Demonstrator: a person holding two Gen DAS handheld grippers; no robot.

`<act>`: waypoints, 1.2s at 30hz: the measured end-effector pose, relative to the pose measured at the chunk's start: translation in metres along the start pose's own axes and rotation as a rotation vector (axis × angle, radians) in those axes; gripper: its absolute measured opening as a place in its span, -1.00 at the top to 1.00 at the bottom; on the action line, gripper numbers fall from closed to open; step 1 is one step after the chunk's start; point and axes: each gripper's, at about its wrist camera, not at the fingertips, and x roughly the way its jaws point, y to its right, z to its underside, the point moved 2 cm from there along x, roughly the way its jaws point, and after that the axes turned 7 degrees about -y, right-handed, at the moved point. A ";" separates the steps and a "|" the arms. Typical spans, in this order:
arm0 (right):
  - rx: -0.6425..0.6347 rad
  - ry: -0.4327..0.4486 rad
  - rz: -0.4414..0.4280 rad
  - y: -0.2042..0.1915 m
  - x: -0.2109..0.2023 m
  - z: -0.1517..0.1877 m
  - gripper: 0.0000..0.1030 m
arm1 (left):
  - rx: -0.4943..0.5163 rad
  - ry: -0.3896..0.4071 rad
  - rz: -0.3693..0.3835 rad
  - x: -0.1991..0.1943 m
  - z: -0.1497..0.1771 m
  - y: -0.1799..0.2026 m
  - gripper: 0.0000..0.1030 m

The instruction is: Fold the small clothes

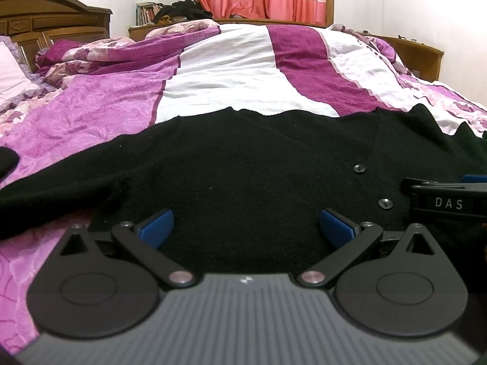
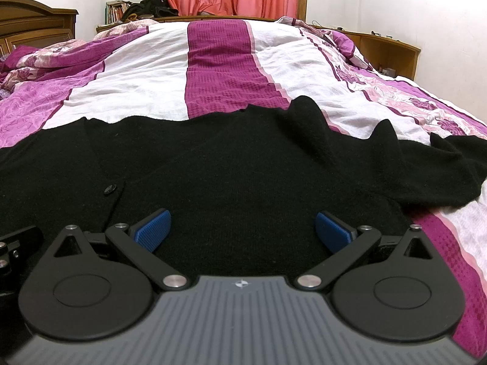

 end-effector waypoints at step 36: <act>-0.002 -0.001 0.002 -0.001 0.000 0.000 -1.00 | 0.013 0.008 -0.019 -0.001 0.000 -0.003 -1.00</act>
